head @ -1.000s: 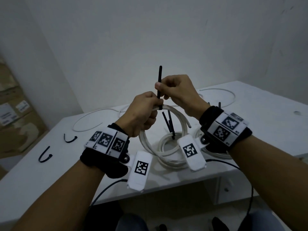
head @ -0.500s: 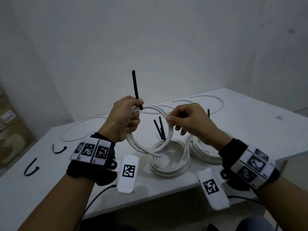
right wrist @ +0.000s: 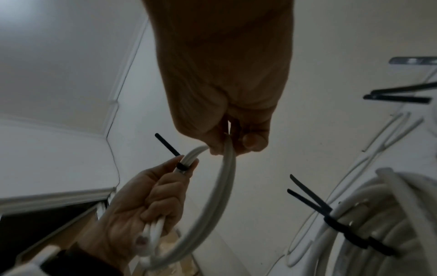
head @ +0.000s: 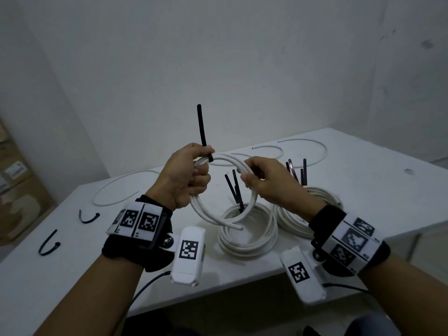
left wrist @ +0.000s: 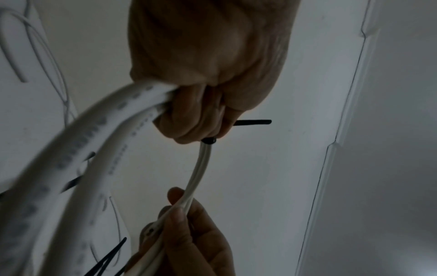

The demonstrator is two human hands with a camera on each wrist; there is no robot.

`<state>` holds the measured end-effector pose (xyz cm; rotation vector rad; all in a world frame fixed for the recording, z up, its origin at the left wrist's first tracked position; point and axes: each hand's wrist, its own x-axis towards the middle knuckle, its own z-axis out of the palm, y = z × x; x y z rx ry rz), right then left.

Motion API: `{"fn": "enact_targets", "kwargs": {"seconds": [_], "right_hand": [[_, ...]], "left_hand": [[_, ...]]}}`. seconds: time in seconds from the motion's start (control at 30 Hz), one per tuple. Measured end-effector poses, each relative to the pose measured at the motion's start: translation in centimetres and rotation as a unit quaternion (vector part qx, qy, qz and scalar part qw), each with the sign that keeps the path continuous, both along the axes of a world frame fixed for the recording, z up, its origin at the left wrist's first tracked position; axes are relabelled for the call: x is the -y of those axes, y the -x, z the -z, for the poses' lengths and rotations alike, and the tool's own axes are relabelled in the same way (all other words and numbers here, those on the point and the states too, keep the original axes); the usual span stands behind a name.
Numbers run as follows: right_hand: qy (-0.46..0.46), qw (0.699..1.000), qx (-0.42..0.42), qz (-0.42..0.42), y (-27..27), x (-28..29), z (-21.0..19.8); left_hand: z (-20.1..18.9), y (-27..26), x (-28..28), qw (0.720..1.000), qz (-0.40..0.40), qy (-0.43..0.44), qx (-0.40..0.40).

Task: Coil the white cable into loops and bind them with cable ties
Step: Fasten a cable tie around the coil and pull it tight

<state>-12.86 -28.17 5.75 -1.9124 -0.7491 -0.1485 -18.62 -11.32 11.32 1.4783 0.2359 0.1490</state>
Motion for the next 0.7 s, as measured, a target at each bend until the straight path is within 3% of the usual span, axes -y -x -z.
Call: {"fn": "enact_targets", "kwargs": {"seconds": [0.17,0.33,0.47,0.57,0.7], "right_hand": [[-0.033,0.996,-0.073,-0.034,0.4,0.7,-0.4],[-0.137,0.974,-0.169,-0.061,0.9,0.9,-0.9],[-0.212,0.958,-0.189,-0.028,0.6,1.4,-0.8],[-0.237,0.953,-0.188,-0.005,0.3,2.0,-0.8],[-0.233,0.954,-0.189,0.014,0.6,3.0,-0.5]], "left_hand": [[0.3,-0.2,0.0,0.999,-0.013,-0.029,0.008],[0.6,-0.3,-0.5,0.998,-0.026,-0.050,0.033],[1.4,0.6,-0.8,0.993,-0.040,-0.100,0.039],[3.5,2.0,0.1,0.992,0.038,-0.118,0.028],[6.0,2.3,2.2,0.995,0.051,-0.059,0.061]]}}
